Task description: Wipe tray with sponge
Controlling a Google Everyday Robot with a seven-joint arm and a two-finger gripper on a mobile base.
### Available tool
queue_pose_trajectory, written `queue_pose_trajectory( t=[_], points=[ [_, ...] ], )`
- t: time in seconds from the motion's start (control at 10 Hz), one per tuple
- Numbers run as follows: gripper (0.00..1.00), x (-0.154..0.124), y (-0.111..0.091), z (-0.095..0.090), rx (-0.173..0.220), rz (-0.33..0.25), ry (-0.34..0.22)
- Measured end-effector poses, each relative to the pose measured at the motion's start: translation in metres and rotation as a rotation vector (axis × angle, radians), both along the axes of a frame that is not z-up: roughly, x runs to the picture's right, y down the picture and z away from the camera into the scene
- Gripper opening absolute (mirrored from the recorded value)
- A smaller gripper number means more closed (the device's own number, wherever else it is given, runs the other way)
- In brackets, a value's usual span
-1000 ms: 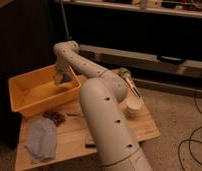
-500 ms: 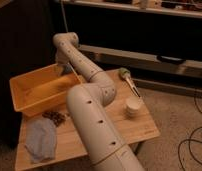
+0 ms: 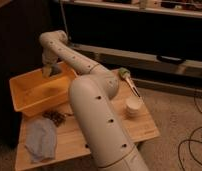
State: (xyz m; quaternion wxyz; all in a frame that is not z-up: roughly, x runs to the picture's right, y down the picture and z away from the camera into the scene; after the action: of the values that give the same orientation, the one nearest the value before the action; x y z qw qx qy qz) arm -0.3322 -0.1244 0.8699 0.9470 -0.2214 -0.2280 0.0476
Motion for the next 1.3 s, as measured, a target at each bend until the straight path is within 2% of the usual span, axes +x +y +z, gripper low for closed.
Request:
queue_pose_trajectory(
  t=[0.4,0.7,1.1,1.3],
  points=[
    [0.0,-0.04,0.042,-0.022,-0.017,-0.076,-0.079],
    [0.0,-0.045,0.068,-0.014,-0.047,-0.101,-0.097],
    [0.0,-0.011,0.095,-0.013,-0.062,-0.098,-0.096],
    [0.0,0.014,0.1,-0.004,-0.082,-0.06,-0.075]
  ],
)
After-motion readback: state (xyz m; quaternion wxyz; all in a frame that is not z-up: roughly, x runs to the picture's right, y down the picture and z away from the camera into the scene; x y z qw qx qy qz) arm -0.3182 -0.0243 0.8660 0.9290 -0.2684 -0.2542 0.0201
